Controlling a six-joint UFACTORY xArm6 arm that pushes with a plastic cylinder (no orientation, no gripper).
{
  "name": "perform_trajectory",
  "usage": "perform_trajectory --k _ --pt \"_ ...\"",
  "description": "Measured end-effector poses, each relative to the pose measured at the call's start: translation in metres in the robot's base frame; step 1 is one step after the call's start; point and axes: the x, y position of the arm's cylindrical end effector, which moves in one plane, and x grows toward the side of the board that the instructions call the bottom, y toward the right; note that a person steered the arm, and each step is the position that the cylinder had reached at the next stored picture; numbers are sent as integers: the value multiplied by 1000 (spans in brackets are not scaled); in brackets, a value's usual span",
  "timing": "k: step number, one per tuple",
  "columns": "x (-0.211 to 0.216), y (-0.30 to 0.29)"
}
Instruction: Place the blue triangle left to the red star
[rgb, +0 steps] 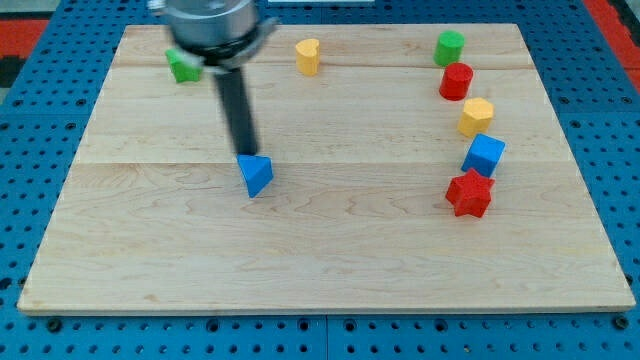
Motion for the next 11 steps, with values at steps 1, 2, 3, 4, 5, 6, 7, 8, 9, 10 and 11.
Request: perform_trajectory --k 1,2,3,4,5,6,7,8,9,10,11 --pt "42 -16" --pt "-1 -114" --pt "17 -137" --pt "46 -122" --pt "52 -62" --pt "52 -28" --pt "46 -79" --pt "65 -85" --pt "90 -47" --pt "98 -5" --pt "62 2"
